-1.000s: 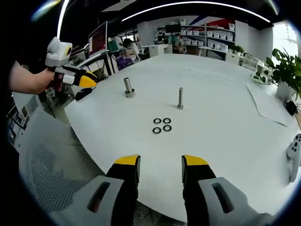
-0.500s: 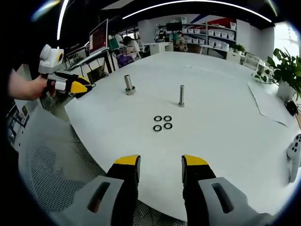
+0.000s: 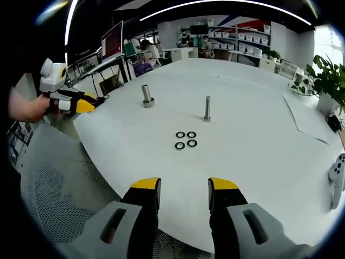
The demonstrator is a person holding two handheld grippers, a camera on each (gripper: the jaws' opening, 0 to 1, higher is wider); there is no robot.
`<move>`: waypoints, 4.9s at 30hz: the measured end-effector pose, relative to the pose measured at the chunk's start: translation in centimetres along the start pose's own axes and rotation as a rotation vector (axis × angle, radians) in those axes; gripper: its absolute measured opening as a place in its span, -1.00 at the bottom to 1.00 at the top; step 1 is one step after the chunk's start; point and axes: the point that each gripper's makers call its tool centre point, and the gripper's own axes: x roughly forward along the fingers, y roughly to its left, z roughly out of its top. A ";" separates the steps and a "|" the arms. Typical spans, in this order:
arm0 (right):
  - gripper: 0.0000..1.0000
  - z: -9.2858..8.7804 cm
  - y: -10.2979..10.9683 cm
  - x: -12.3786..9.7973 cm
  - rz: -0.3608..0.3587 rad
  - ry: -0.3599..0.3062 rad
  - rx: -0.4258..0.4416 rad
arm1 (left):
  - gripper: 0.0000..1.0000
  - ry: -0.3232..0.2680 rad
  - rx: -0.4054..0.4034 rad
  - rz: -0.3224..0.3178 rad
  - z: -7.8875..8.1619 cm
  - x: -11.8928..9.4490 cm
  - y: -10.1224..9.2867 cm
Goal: Place the washer onto the threaded stud by aligning its center hole with the stud, sliding it down to the base, and recovering from edge contact or off-axis alignment until the washer reaches the visible bottom stop.
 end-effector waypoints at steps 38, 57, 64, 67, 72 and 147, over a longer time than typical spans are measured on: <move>-0.25 -0.3 0.3 0.2 0.011 0.015 -0.008 | -0.45 -0.023 -0.008 -0.030 -1.1 0.6 -0.8; -0.25 -0.9 0.6 0.5 0.020 0.051 -0.023 | -0.48 -0.030 -0.018 -0.042 -1.0 0.7 -0.8; -0.25 -1.4 0.6 0.5 0.020 0.073 -0.027 | -0.48 -0.022 -0.020 -0.056 -1.2 0.7 -1.1; -0.23 -1.1 0.4 0.5 0.007 0.058 -0.025 | -0.48 -0.022 -0.025 -0.062 -1.3 0.8 -1.1; -0.23 -1.5 0.4 0.6 0.005 0.083 -0.031 | -0.48 -0.019 -0.023 -0.080 -1.3 0.8 -1.5; -0.11 -1.2 0.5 1.7 0.029 0.184 -0.077 | -0.42 -0.010 -0.026 -0.139 -1.6 0.8 -2.6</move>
